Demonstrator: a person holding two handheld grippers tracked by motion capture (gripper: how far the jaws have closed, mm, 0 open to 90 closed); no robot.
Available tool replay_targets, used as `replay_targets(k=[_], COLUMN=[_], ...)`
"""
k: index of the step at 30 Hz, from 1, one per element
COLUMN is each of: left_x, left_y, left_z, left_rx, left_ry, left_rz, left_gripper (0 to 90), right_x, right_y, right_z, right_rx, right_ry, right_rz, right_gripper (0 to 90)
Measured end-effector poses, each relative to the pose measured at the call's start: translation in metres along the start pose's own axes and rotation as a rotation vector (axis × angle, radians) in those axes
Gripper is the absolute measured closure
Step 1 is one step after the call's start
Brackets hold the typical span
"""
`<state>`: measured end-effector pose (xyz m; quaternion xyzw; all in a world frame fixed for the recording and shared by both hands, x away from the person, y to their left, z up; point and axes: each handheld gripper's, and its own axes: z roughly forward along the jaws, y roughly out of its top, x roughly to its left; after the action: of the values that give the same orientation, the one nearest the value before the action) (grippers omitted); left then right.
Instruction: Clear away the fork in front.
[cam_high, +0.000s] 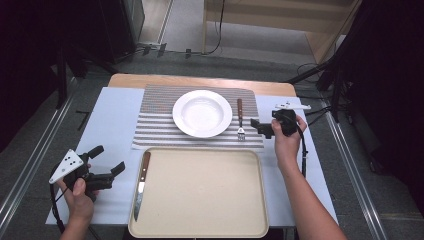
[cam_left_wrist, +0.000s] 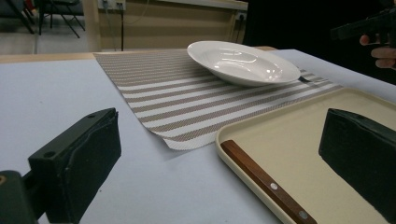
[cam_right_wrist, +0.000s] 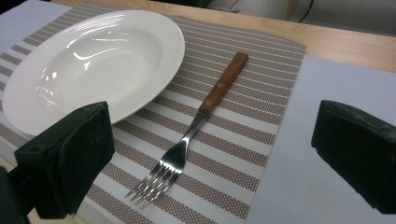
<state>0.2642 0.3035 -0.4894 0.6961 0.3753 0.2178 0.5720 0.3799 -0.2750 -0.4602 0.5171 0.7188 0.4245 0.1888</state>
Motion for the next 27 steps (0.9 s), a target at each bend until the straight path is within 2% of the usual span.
replay_targets(k=[5,6,7,9,10,12,16,17,21,22,27], left_x=[0.001,0.001,0.001,0.000,0.000,0.000,0.000,0.000,0.000,0.000,0.000], left_y=[0.000,0.000,0.000,0.000,0.000,0.000,0.000,0.000,0.000,0.000,0.000], left_z=[0.000,0.000,0.000,0.001,0.001,0.001,0.001,0.001,0.001,0.001,0.001], left_rx=[-0.002,-0.002,-0.001,0.003,0.005,0.005,0.008,0.008,0.009,0.009,0.010], left_ry=[0.000,0.000,-0.003,-0.003,-0.003,-0.003,-0.002,-0.002,-0.002,-0.001,-0.002], left_rz=[-0.004,-0.004,-0.003,0.001,0.002,0.004,0.003,0.003,0.004,0.004,0.003], left_gripper=[0.0,0.0,0.0,0.0,0.0,0.0,0.0,0.0,0.0,0.0,0.0], right_x=[0.002,0.003,0.003,0.004,0.005,0.005,0.001,0.001,0.001,0.001,0.010], right_y=[0.008,0.010,0.011,0.014,0.016,0.019,0.025,0.026,0.031,0.032,0.033], right_z=[0.016,0.019,0.022,0.027,0.030,0.035,0.044,0.046,0.057,0.060,0.076], right_rx=[0.047,0.055,0.059,0.077,0.090,0.110,0.148,0.159,0.203,0.209,0.272], right_ry=[0.008,0.016,0.021,0.042,0.036,0.023,0.027,0.014,-0.007,-0.013,-0.107], right_rz=[0.034,0.036,0.038,0.039,0.043,0.055,0.092,0.095,0.108,0.115,0.072], right_gripper=[0.0,2.2,9.3,9.9,9.9,17.1,28.5,32.8,36.6,43.3,54.5])
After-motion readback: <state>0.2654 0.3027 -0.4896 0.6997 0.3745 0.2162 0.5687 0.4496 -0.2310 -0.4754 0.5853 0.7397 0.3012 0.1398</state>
